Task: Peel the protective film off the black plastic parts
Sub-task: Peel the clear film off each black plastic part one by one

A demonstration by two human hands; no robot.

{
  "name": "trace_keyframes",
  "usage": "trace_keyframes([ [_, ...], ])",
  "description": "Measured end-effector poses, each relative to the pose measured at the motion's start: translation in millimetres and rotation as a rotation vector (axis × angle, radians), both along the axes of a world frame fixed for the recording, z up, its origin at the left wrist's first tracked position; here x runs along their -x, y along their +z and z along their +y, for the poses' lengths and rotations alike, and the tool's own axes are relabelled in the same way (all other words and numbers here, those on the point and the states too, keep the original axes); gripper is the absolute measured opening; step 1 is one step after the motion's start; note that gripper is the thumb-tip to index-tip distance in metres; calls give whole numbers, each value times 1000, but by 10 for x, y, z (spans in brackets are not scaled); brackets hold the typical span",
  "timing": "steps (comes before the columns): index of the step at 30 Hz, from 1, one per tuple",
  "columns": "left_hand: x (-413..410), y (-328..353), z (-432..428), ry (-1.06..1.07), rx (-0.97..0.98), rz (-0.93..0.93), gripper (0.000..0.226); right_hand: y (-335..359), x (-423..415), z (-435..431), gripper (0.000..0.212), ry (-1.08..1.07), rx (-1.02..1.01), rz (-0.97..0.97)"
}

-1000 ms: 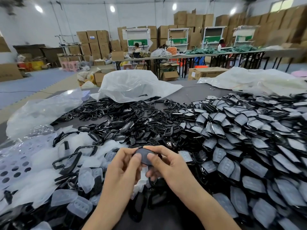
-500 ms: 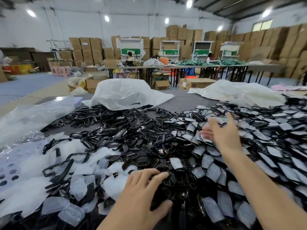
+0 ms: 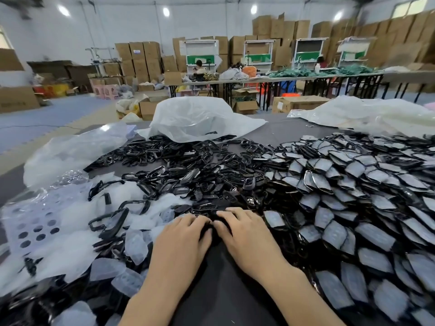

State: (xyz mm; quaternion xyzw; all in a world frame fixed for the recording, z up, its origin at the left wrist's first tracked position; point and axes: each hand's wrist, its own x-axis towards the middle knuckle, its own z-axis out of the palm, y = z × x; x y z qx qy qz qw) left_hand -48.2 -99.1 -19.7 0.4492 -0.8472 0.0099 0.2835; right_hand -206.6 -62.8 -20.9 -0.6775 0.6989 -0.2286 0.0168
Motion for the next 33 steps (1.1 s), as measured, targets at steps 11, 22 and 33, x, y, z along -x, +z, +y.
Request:
trace_keyframes([
  [11, -78, 33, -4, -32, -164, 385, 24, 39, 90, 48, 26, 60, 132, -264],
  [22, -52, 104, 111, -12, -197, 437, 20, 114, 136, 101, 13, -73, 290, -777],
  [33, -20, 48, 150, -53, 206, -48, 24, 279, 238, 60, 19, 60, 262, -1897],
])
